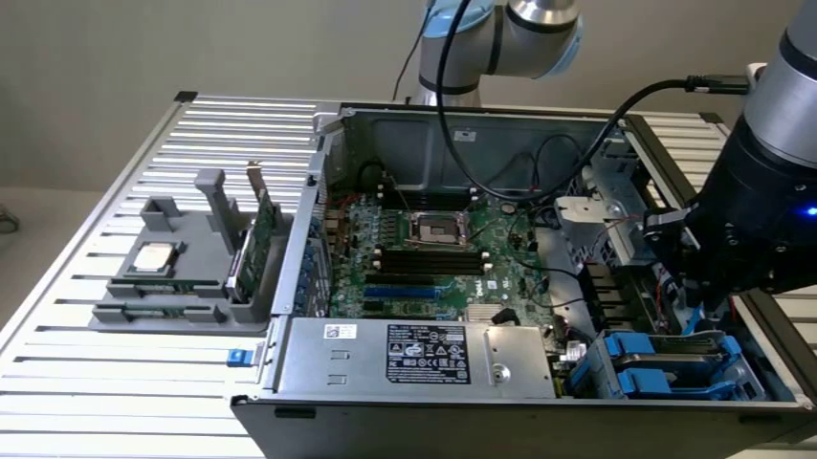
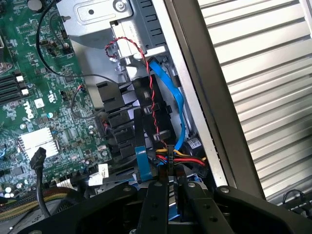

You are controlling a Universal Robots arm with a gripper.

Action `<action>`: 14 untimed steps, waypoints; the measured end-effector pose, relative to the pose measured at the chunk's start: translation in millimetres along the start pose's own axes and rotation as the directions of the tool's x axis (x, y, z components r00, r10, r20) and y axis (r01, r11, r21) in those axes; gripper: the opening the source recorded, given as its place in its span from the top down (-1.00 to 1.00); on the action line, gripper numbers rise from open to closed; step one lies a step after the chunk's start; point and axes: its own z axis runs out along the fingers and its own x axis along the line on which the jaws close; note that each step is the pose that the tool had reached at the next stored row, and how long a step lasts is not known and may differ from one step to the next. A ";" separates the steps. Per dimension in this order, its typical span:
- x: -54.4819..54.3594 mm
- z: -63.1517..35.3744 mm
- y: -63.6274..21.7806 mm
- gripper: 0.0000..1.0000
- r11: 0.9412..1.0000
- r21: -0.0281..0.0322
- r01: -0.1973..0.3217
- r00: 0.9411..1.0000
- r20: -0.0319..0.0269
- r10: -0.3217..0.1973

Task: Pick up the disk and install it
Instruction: 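Insert the disk into the insertion slot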

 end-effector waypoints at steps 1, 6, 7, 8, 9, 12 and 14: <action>0.1 0.0 0.0 0.66 1.000 0.000 0.000 1.000 0.000 0.000; 0.4 -0.1 -0.1 0.66 1.000 0.001 -0.003 1.000 0.001 0.003; 0.6 -0.1 -0.2 0.66 1.000 0.001 -0.004 1.000 0.001 0.004; 0.9 -0.2 -0.3 0.66 1.000 0.001 -0.006 1.000 0.001 0.006; 1.2 -0.3 -0.3 0.66 1.000 0.002 -0.008 1.000 0.001 0.008; 2.3 -0.7 -0.7 0.66 1.000 0.003 -0.017 1.000 0.002 0.017; 3.0 -1.5 -0.9 0.66 1.000 0.004 -0.023 1.000 0.003 0.023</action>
